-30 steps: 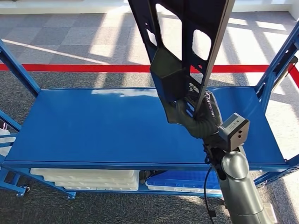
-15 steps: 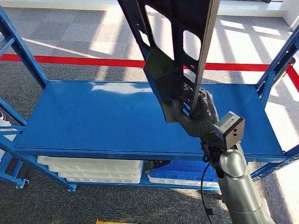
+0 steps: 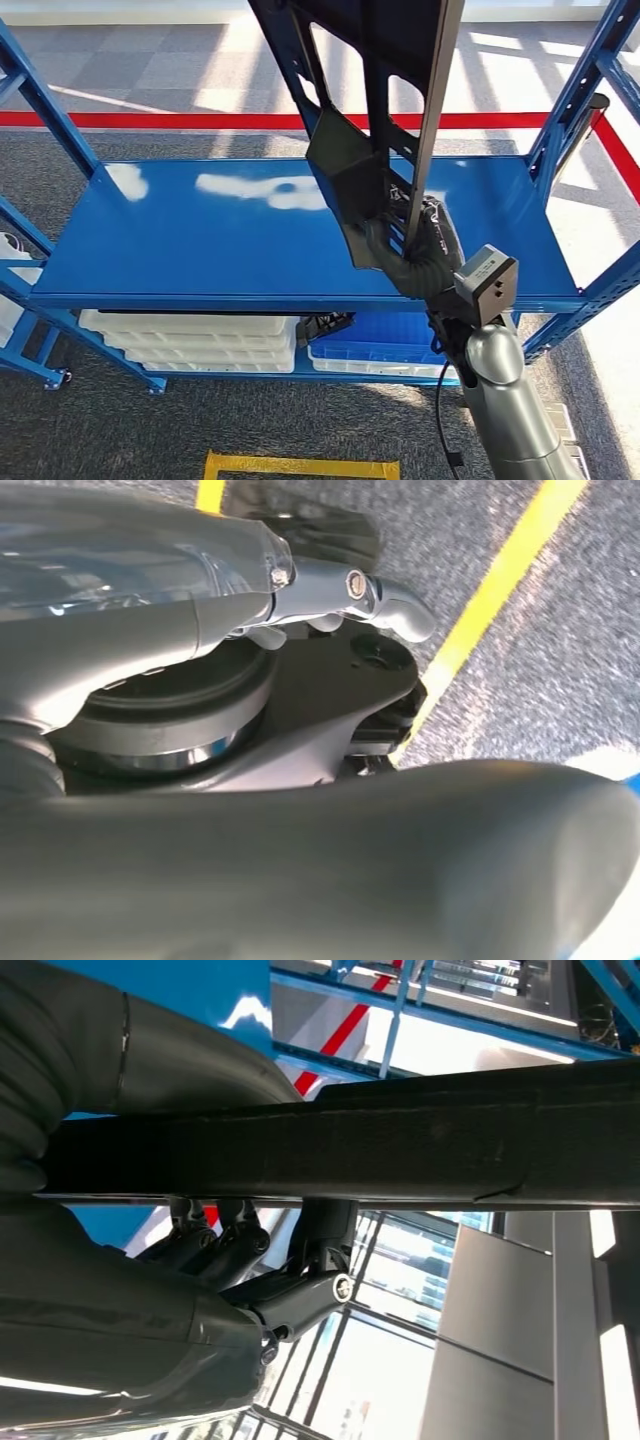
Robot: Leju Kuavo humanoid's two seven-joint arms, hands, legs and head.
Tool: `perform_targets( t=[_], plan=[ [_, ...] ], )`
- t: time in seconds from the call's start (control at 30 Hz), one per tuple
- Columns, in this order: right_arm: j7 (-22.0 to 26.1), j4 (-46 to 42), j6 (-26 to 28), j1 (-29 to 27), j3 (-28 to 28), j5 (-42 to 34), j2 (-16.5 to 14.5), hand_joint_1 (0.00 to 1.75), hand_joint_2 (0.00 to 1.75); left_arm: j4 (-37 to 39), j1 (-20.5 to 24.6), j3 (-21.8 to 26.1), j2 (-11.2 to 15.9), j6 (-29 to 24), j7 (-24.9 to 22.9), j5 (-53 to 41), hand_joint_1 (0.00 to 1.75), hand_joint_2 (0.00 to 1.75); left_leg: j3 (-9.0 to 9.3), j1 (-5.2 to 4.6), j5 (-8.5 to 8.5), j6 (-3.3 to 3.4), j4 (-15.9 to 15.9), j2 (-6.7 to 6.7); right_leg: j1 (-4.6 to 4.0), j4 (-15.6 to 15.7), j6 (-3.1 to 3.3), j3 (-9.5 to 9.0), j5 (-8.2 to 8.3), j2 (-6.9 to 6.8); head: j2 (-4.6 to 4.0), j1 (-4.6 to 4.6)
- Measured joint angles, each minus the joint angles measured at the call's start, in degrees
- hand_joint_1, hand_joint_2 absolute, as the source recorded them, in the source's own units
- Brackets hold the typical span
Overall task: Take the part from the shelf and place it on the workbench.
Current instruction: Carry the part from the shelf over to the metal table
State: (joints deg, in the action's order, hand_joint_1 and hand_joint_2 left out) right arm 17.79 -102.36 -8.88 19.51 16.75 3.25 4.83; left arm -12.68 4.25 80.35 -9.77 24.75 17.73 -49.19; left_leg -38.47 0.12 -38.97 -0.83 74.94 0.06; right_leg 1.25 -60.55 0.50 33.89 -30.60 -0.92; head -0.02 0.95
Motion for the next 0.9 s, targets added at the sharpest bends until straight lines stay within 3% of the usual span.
perform_targets(
  t=[0.03,0.07,0.13,0.2,0.27,0.33,0.37,0.43,0.47,0.5,0.53,0.57,0.6,0.63,0.7,0.73,0.8,0.83,0.9],
  plan=[
    [0.1,-0.2,0.0,-0.3,0.0,0.0,0.0,1.75,1.75,0.0,0.0,0.0,0.0,-0.1,-0.1,-0.1,0.00,1.75,0.87,0.02,0.81,0.10,0.4,0.00,-0.09,0.0,-0.02,0.68,0.52,-0.06,0.00,-0.01],
    [0.1,-0.4,0.0,-0.6,0.0,0.0,0.0,1.75,1.75,0.0,0.0,0.0,0.0,-0.1,-0.2,-0.1,0.00,1.75,2.63,-0.02,2.43,0.37,-1.1,-0.01,-0.19,0.0,-0.07,1.33,1.04,-0.08,0.00,-0.01],
    [0.1,-0.8,0.0,-0.8,0.1,0.0,0.0,1.75,1.75,0.0,0.0,0.0,0.0,-0.1,-0.3,-0.1,0.00,1.75,8.09,-0.37,5.02,1.36,-8.5,-0.12,-0.34,-0.1,-0.25,2.24,1.96,-0.06,0.00,-0.01],
    [0.2,-1.1,0.0,-0.8,0.1,0.0,0.0,1.75,1.75,0.0,0.1,0.0,0.0,-0.1,-0.3,-0.1,0.00,1.75,12.47,-0.91,5.01,2.18,-15.5,-0.26,-0.27,0.0,-0.77,2.69,2.94,-0.07,0.00,-0.01],
    [0.3,-1.2,0.0,-0.7,0.1,0.0,-0.2,1.75,1.75,0.0,0.0,0.0,0.1,0.0,-0.1,-0.1,0.00,1.75,13.29,-1.31,5.05,2.57,-17.8,-0.28,-0.04,0.4,-1.55,3.04,4.18,-0.10,0.00,-0.02],
    [0.5,-1.2,0.0,-0.6,0.2,-0.1,-0.3,1.75,1.75,0.0,0.0,0.0,0.1,0.1,0.2,-0.1,0.00,1.75,12.57,-1.12,6.17,3.02,-18.8,-0.16,0.05,0.3,-2.09,3.79,3.53,0.13,0.00,-0.04],
    [0.7,-1.2,0.0,-0.4,0.2,-0.2,-0.3,1.75,1.75,0.0,0.0,0.0,0.1,0.1,0.3,-0.1,0.00,1.75,11.95,-0.94,6.83,3.28,-19.1,-0.07,0.01,-0.8,-2.22,4.37,1.69,0.29,0.00,-0.07],
    [1.1,-1.1,-0.1,-0.1,0.3,-0.6,-0.3,1.75,1.75,0.0,0.0,0.0,0.2,0.0,0.5,0.0,0.00,1.75,10.16,-0.81,7.90,3.57,-18.9,0.06,-0.01,-6.2,-2.32,5.75,-3.99,0.53,0.00,-0.18],
    [1.2,-1.1,-0.2,-0.1,0.3,-0.9,-0.3,1.75,1.75,0.0,0.0,0.0,0.2,-0.1,0.5,0.0,0.00,1.75,9.17,-0.83,8.39,3.66,-18.5,0.14,-0.01,-9.7,-2.43,6.24,-5.99,0.55,0.00,-0.21],
    [1.3,-1.0,-0.3,-0.1,0.3,-1.1,-0.3,1.75,1.75,0.0,0.0,0.0,0.2,-0.3,0.6,0.0,0.00,1.75,8.12,-0.84,8.84,3.66,-18.0,0.22,-0.01,-12.7,-2.60,6.33,-6.62,0.56,0.00,-0.24],
    [1.4,-1.0,-0.3,0.0,0.3,-1.3,-0.3,1.75,1.75,0.0,0.0,0.0,0.3,-0.6,0.7,0.1,0.00,1.75,7.07,-0.83,9.23,3.61,-17.5,0.31,0.00,-14.3,-2.79,5.83,-5.93,0.56,0.00,-0.25],
    [1.5,-1.0,-0.4,0.1,0.3,-1.5,-0.3,1.75,1.75,0.0,-0.1,0.0,0.3,-0.7,0.8,0.2,0.00,1.75,6.01,-0.79,9.55,3.50,-16.9,0.37,0.04,-14.1,-2.98,4.52,-4.32,0.56,0.00,-0.25],
    [1.5,-1.0,-0.5,0.2,0.3,-1.7,-0.3,1.75,1.75,0.0,-0.1,0.0,0.3,-0.9,0.9,0.3,0.00,1.75,5.00,-0.72,9.80,3.34,-16.3,0.42,0.08,-11.9,-3.12,2.34,-2.63,0.55,0.00,-0.25],
    [1.6,-1.0,-0.6,0.3,0.3,-1.8,-0.4,1.75,1.75,0.0,-0.1,0.0,0.4,-0.9,1.0,0.4,0.00,1.75,4.08,-0.73,10.00,3.12,-15.6,0.44,0.09,-8.4,-3.18,-0.31,-2.00,0.55,0.00,-0.25],
    [1.7,-1.1,-0.8,0.6,0.2,-2.0,-0.6,1.75,1.75,0.0,-0.1,0.0,0.4,-0.9,1.2,0.5,0.00,1.75,2.76,-0.80,10.47,2.65,-14.4,0.43,-0.08,-1.9,-2.82,-4.55,-2.75,0.65,0.00,-0.20],
    [1.7,-1.1,-0.8,0.7,0.2,-2.1,-0.7,1.75,1.75,0.0,-0.2,0.0,0.5,-0.9,1.3,0.5,0.00,1.75,2.36,-0.84,10.82,2.40,-14.1,0.42,-0.21,-0.2,-2.59,-5.39,-3.52,0.71,0.00,-0.19],
    [1.9,-1.1,-0.8,0.8,0.2,-2.2,-0.7,1.75,1.75,0.0,-0.3,0.0,0.7,-1.1,1.3,0.5,0.00,1.75,1.71,-0.82,11.43,1.86,-13.8,0.32,-0.15,0.5,-2.06,-5.06,-3.53,0.68,0.00,-0.19],
    [1.9,-1.1,-0.8,0.8,0.2,-2.2,-0.7,1.75,1.75,0.0,-0.3,0.0,0.8,-1.2,1.3,0.4,0.00,1.75,1.25,-0.80,10.79,1.48,-13.4,0.22,-0.01,0.6,-1.61,-4.56,-3.23,0.59,0.00,-0.19],
    [1.9,-1.0,-0.8,0.8,0.1,-2.2,-0.8,1.75,1.75,0.0,-0.5,0.0,0.9,-1.4,1.1,0.4,0.00,1.75,0.18,-0.54,6.59,0.64,-10.4,0.03,0.26,0.7,-0.57,-3.16,-2.24,0.38,0.00,-0.15]
  ],
)
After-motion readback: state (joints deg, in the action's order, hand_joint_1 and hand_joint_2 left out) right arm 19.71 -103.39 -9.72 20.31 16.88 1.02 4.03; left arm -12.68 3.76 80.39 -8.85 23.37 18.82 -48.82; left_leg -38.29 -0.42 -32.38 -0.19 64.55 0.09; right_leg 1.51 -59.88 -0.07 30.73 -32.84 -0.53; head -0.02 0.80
